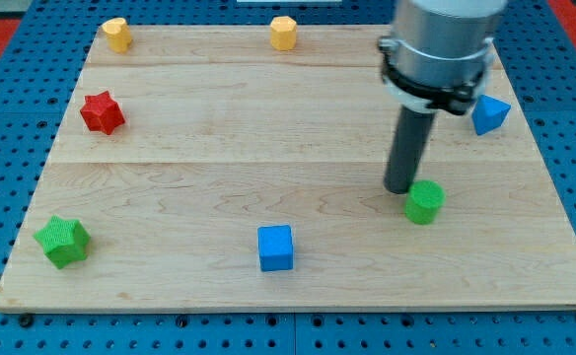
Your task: Push the green circle to the bottom right side of the board
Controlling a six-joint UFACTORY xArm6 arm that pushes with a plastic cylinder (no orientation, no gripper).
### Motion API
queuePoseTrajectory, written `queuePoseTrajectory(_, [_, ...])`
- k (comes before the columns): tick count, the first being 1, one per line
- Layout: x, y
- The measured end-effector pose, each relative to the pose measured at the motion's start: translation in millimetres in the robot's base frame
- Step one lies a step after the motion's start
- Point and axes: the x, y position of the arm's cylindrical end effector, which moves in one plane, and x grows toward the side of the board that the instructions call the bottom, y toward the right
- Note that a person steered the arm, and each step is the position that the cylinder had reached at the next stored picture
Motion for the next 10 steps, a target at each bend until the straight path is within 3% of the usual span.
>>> queuePoseTrajectory(2, [21,41])
queuePoseTrajectory(3, [21,0])
queuePoseTrajectory(4, [37,-4])
queuePoseTrajectory(6, [58,69])
queuePoseTrajectory(7, [63,69])
queuePoseTrajectory(8, [19,55])
queuePoseTrajectory(9, [-7,92])
queuePoseTrajectory(10, [13,141])
